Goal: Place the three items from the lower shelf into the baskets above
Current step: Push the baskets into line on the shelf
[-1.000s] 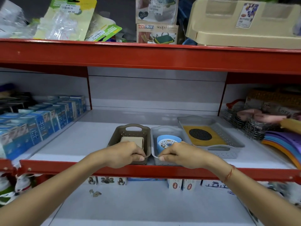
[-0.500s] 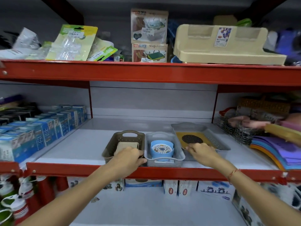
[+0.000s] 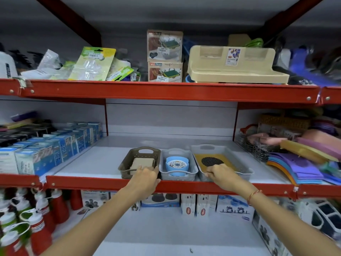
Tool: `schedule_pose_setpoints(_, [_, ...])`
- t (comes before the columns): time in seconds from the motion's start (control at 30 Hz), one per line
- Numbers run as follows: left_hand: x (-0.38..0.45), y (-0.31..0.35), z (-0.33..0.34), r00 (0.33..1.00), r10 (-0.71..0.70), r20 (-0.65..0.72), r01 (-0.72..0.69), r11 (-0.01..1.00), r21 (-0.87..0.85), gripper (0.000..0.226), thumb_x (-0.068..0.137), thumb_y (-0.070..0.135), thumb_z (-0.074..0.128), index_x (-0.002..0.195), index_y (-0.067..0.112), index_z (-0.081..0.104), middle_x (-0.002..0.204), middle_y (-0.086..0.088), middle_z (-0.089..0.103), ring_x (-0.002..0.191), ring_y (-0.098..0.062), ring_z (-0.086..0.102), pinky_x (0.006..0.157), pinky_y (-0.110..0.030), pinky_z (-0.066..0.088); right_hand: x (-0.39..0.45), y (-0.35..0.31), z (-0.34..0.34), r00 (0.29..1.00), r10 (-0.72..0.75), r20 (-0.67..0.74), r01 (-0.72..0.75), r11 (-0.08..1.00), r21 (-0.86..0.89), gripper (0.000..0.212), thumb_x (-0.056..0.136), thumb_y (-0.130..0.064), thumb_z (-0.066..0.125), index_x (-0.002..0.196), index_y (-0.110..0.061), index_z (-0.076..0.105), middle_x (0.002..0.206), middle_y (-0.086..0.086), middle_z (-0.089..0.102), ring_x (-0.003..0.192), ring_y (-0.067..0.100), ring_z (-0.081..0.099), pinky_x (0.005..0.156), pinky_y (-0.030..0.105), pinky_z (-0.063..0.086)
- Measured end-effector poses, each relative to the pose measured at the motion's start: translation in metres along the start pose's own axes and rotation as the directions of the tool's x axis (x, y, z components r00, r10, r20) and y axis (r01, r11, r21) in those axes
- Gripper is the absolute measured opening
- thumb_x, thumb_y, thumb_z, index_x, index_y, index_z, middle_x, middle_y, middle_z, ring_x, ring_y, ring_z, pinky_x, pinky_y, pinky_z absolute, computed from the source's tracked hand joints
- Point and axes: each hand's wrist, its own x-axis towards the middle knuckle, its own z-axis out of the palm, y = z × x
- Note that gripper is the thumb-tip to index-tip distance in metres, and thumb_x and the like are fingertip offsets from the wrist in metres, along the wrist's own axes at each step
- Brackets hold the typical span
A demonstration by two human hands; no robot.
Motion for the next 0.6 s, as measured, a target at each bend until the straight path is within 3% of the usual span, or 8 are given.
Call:
schedule_pose_setpoints(0.07, [-0.002,0.0,0.001,1.0,0.006,0.01,-0.006,1.0,0.012,0.052,0.1,0.032,0.038,0.145,0.007,0.027,0.144,-0.015,0.044,0.133,-0.03,0.037,0.117,-0.045,0.017,-0.003,-0.003,0.001,1.0,0.018,-0.018,-0.018,1.0,-0.007,0.04,0.101,-0.025,0.041,0.061,-0.027,0.041,0.083,0.009,0.061,0.079,0.026,0.057,0.072,0.034,0.044])
schedule_pose_setpoints(0.2, [-0.005,0.001,0.0,1.0,0.006,0.019,-0.006,1.0,0.002,0.052,0.101,0.025,0.036,0.147,0.007,0.022,0.149,-0.015,0.037,0.138,-0.03,0.031,0.118,-0.044,0.013,-0.005,-0.009,0.001,0.997,0.049,-0.052,-0.051,0.998,-0.043,0.027,0.1,-0.019,0.04,0.092,-0.012,0.065,0.101,0.014,0.069,0.095,0.032,0.064,0.08,0.039,0.051])
schedule_pose_setpoints(0.43, [-0.013,0.003,-0.005,0.999,0.025,0.027,-0.023,0.998,-0.065,0.055,0.099,0.026,0.039,0.148,0.008,0.02,0.153,-0.014,0.032,0.142,-0.028,0.024,0.12,-0.045,0.009,-0.004,-0.023,0.003,0.995,0.085,-0.048,-0.09,0.989,-0.114,0.025,0.098,-0.01,0.04,0.108,-0.007,0.063,0.112,0.017,0.067,0.103,0.034,0.062,0.083,0.039,0.05])
schedule_pose_setpoints(0.6, [-0.024,0.0,-0.007,0.998,0.058,-0.035,-0.061,0.993,-0.105,0.055,0.099,0.036,0.038,0.146,0.01,0.024,0.153,-0.01,0.031,0.142,-0.025,0.025,0.119,-0.042,0.012,-0.02,-0.04,0.002,0.992,0.069,-0.108,-0.084,0.988,-0.132,0.03,0.099,-0.02,0.037,0.116,-0.003,0.056,0.122,0.018,0.059,0.114,0.036,0.055,0.1,0.045,0.04])
